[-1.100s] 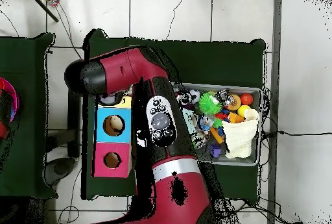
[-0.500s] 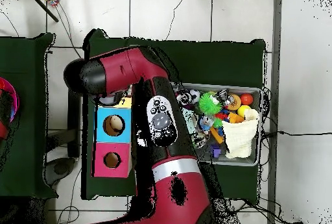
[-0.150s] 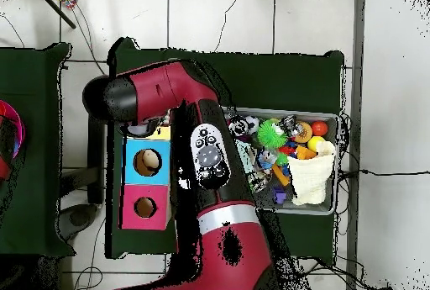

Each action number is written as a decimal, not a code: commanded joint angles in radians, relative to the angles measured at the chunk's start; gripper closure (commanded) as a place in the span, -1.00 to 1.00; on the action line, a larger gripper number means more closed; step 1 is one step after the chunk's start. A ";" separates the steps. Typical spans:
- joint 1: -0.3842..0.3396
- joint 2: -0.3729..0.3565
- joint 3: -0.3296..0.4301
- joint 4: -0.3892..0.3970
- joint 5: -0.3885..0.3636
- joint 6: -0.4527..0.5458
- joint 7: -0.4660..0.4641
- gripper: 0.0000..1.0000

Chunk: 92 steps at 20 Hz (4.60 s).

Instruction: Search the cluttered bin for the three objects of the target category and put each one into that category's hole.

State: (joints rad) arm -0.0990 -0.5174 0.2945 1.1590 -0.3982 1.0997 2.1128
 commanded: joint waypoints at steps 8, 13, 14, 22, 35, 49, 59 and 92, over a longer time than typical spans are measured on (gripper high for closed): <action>-0.022 0.063 0.063 0.107 -0.004 -0.075 -0.126 1.00; -0.025 0.088 0.067 0.105 -0.016 -0.122 -0.129 1.00; -0.026 0.092 0.068 0.104 -0.016 -0.126 -0.131 1.00; -0.040 0.130 0.102 0.087 0.037 -0.073 -0.155 1.00; -0.053 0.153 0.133 0.100 0.115 -0.042 -0.148 1.00; -0.043 0.148 0.143 0.132 0.169 -0.087 -0.110 1.00; -0.026 0.144 0.135 0.141 0.185 -0.108 -0.075 1.00; 0.091 0.188 -0.023 -0.034 -0.029 -0.171 -0.042 1.00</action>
State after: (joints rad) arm -0.0555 -0.4289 0.2742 1.1326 -0.3294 1.0304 2.1128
